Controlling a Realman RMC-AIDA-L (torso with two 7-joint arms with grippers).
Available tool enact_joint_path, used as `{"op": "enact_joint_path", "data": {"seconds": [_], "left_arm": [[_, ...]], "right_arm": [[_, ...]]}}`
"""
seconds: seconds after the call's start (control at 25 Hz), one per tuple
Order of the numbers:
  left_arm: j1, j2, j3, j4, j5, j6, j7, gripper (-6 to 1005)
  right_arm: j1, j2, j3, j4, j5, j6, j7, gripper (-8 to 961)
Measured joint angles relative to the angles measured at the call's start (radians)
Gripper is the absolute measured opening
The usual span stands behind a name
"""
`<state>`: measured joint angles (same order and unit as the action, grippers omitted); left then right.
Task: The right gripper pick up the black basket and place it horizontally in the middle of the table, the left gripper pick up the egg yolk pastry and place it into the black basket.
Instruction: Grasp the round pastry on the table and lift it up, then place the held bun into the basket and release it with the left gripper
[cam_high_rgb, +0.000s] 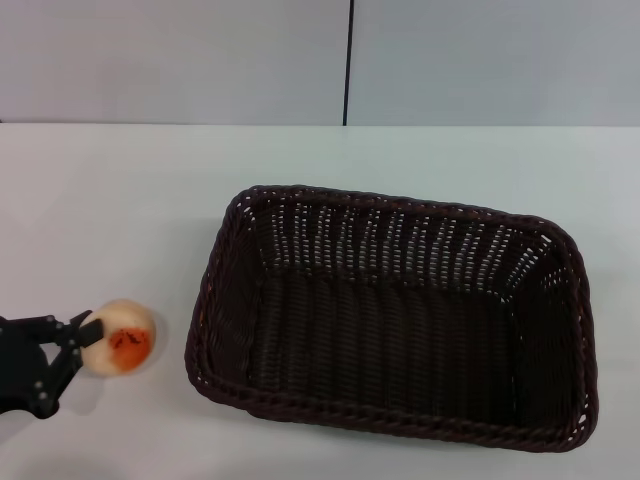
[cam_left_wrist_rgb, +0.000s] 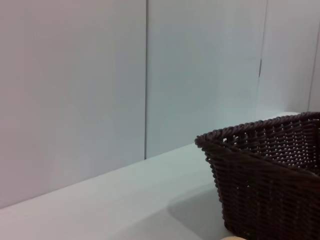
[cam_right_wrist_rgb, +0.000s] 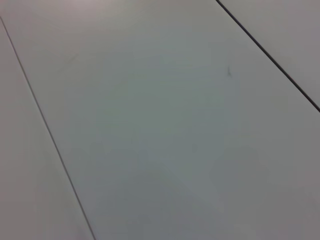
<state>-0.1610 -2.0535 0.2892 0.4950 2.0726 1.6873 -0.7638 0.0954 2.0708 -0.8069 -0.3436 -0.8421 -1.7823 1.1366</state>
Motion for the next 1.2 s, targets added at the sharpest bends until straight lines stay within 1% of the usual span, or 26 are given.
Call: {"op": "enact_joint_path", "data": {"seconds": [0.12,0.28,0.52,0.6,0.64,0.68,0.76,0.88,0.96,1.04,1.2], "left_arm": [[0.006,0.002,-0.007,0.001,0.000,0.014,0.000,76],[0.006,-0.002,-0.045,0.008,-0.004,0.059,-0.005,46],[-0.036,-0.006,-0.161,0.000,-0.014,0.231,-0.019,49],[-0.057,-0.009,-0.169,-0.009,-0.035,0.279,-0.042,50],[-0.071,-0.011,-0.164,-0.021,-0.048,0.298,-0.057,51],[-0.071,-0.011,-0.164,-0.021,-0.048,0.298,-0.057,51],[-0.111,-0.013,-0.119,-0.078,-0.062,0.313,-0.071,52],[-0.154,-0.017,-0.048,-0.157,-0.062,0.304,-0.033,54],[-0.168,-0.019,-0.036,-0.203,-0.061,0.290,0.006,55],[-0.185,-0.020,-0.032,-0.249,-0.061,0.261,0.044,129],[-0.196,-0.018,-0.032,-0.270,-0.058,0.214,0.060,289]], "right_arm": [[-0.001,0.000,0.000,0.000,0.000,0.001,0.000,632],[-0.001,0.000,0.000,0.000,0.000,0.000,0.000,631],[0.000,0.000,0.000,0.000,0.000,-0.004,0.000,631],[-0.001,0.000,0.000,0.000,0.000,-0.004,0.000,631],[-0.001,0.000,0.000,0.000,0.000,-0.005,0.000,631],[-0.003,0.000,0.000,0.000,0.000,-0.006,0.000,631],[-0.005,0.000,0.000,0.000,0.000,-0.006,0.000,631],[-0.014,0.000,0.000,0.001,0.000,-0.007,0.000,631],[-0.015,0.000,0.000,0.001,0.000,-0.008,0.000,631],[-0.019,0.000,0.000,0.001,0.001,-0.008,0.000,631],[-0.027,0.000,0.005,0.000,0.005,-0.008,0.000,632]]}}
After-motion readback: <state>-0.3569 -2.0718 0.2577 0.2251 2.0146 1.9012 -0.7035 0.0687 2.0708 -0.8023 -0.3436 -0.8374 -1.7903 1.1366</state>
